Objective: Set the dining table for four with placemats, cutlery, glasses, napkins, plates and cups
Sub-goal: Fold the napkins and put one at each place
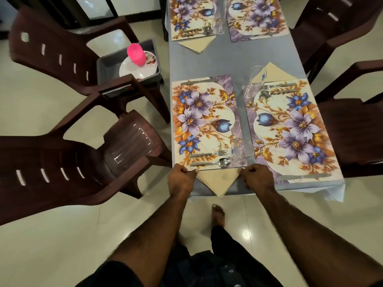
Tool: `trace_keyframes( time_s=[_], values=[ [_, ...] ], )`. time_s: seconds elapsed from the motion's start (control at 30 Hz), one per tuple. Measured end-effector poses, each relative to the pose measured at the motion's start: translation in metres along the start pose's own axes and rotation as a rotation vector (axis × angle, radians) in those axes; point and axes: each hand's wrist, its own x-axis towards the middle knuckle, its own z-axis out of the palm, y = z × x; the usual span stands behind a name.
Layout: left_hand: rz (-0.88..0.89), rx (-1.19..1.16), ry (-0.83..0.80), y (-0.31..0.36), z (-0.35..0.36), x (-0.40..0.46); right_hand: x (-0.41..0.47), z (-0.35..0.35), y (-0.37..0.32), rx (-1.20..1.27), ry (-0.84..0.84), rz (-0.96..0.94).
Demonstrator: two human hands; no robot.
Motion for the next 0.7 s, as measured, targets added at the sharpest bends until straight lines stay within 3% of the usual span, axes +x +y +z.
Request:
trace_keyframes(
  time_s=[0.07,0.13,0.2,0.27,0.37,0.47,0.7],
  values=[
    [0.201,0.176,0.059,-0.007,-0.004,-0.008,-0.016,-0.005,-0.004,-0.061,0.110,-0.095],
    [0.525,0.450,0.072,-0.018,-0.005,-0.017,-0.036,-0.003,-0.002,-0.176,0.236,-0.343],
    [0.862,0.677,-0.007,-0.029,0.000,-0.022,-0.051,0.006,0.004,-0.351,0.196,-0.627],
    [1.032,0.793,-0.134,-0.036,0.003,-0.027,-0.058,0.017,0.010,-0.534,0.052,-0.797],
    [1.024,0.898,-0.241,-0.040,0.001,-0.032,-0.070,0.015,0.002,-0.722,-0.093,-0.813],
    [0.981,0.911,-0.268,-0.038,-0.009,-0.036,-0.077,0.007,-0.006,-0.758,-0.119,-0.804],
    [0.718,0.780,-0.088,-0.059,-0.084,-0.032,-0.100,0.030,-0.054,-0.696,-0.029,-0.961]
  ],
)
